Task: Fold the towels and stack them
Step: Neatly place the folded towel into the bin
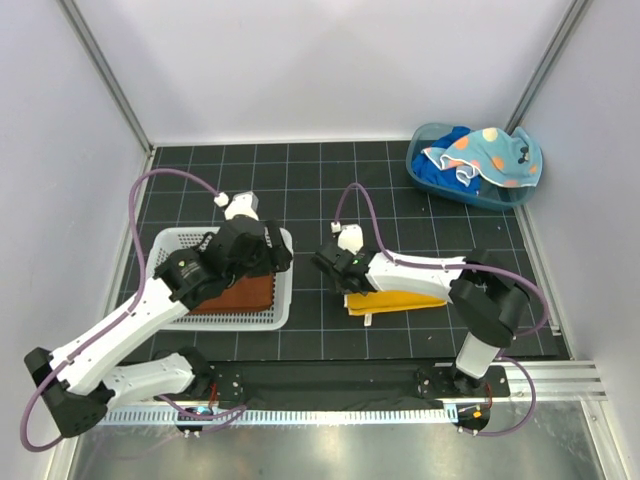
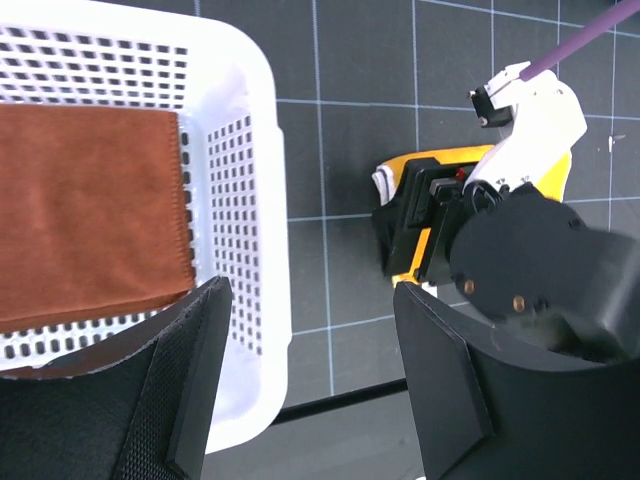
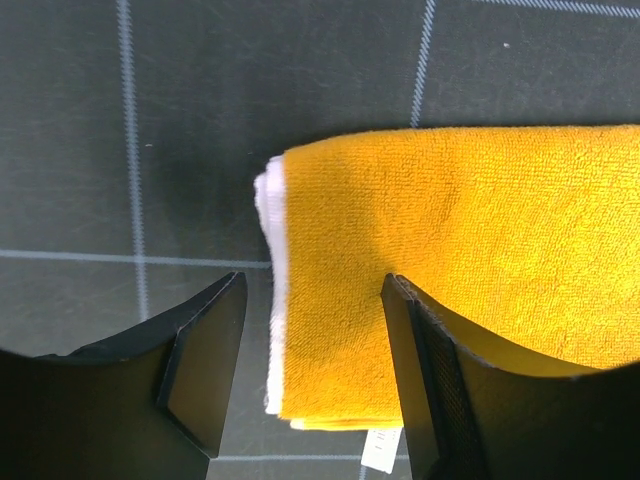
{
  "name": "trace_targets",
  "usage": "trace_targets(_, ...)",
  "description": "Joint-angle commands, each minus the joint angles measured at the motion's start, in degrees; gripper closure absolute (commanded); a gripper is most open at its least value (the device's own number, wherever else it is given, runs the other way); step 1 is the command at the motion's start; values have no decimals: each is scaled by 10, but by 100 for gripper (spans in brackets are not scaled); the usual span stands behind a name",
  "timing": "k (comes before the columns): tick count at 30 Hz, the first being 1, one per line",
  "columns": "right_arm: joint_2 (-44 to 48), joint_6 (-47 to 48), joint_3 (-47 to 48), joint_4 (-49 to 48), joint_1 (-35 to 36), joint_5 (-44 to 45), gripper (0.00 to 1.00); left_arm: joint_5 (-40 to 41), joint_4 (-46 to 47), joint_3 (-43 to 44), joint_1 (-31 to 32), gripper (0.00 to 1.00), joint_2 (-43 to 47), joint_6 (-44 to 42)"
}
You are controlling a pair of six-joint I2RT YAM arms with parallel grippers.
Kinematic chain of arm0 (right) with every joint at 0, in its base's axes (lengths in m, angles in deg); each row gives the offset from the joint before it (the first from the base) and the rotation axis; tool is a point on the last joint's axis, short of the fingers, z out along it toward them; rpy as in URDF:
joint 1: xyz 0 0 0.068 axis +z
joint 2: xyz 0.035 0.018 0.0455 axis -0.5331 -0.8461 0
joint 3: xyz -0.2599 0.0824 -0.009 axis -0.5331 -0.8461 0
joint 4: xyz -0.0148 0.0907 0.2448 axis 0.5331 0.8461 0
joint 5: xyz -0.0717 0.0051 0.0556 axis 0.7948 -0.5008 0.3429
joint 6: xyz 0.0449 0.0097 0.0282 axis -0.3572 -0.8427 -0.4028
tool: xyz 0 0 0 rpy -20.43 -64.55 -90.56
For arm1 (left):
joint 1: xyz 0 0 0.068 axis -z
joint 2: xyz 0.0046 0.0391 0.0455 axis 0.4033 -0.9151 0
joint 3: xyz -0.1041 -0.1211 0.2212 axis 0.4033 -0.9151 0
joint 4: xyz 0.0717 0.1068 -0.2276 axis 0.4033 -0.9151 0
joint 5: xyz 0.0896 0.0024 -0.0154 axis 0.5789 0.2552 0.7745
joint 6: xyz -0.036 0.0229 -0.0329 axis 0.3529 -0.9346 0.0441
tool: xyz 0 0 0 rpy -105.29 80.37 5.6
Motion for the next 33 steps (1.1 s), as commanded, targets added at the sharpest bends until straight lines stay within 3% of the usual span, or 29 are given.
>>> trace_targets(1, -11, -11, 22, 10, 3, 27, 36, -2, -14, -17, -13, 30, 28, -13)
trace_targets(9, -57, 2, 13, -3, 4, -5, 38, -9, -19, -24, -22, 29, 55, -18)
trace_targets(12, -55, 3, 4, -5, 4, -8, 46, -21, -8, -45, -22, 29, 63, -10)
trace_targets(18, -65, 19, -4, -18, 2, -28, 78, -23, 3, -83, -23, 30, 66, 5)
trace_targets(19, -63, 23, -7, -23, 1, -39, 88, -26, 10, -93, -23, 30, 67, 8)
trace_targets(22, -41, 25, -25, -55, -14, -61, 99, -31, 25, -121, -23, 30, 59, 18)
trace_targets(29, 91, 13, -92, -142, -77, -152, 99, -28, 53, -155, -26, 35, 23, 31)
trace_targets(33, 163, 12, -96, -143, -98, -168, 99, -16, 54, -156, -40, 41, -4, 28)
